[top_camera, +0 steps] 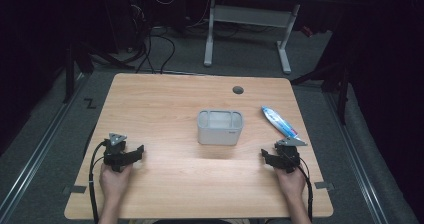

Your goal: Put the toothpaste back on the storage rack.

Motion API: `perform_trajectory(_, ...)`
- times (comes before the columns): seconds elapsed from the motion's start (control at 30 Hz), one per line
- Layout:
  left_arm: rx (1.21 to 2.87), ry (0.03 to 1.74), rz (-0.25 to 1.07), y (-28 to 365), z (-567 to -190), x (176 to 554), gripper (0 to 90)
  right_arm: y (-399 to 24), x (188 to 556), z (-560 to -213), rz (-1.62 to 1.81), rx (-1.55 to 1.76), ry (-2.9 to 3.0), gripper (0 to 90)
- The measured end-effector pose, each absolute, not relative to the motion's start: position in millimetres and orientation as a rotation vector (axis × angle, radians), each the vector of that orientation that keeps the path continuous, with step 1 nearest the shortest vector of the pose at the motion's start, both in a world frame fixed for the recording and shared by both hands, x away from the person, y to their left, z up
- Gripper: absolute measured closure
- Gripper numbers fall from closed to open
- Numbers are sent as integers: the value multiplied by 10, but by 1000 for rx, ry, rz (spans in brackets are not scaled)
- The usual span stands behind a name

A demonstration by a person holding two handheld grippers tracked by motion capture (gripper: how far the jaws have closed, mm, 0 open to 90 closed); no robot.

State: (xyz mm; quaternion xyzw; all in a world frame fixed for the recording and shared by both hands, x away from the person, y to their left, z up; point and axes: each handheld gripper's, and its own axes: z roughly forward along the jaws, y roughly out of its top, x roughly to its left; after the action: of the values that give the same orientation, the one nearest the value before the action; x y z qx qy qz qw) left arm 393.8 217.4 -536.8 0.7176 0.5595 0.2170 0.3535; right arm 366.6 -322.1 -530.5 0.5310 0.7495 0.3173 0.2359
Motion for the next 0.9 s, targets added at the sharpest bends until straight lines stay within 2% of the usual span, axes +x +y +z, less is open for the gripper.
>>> perform_trajectory(0.37,1857,1446,559,2175,-5368,3938,263,-3214,3676,-5305,870,1454,2059,340)
perform_trajectory(0.47,1856,1446,561,2174,-5369,3938,263,-3209,3696,-5310,836,1505,2029,206)
perform_trajectory(0.57,1856,1447,558,2176,-5367,3938,265,-3220,3712,-5314,819,1535,2015,159)
perform_trajectory(0.77,1850,1447,556,2179,-5369,3940,260,-3222,3692,-5309,817,1525,2028,167)
perform_trajectory(0.9,1864,1441,561,2167,-5369,3942,255,-3208,3671,-5282,814,1534,2022,298)
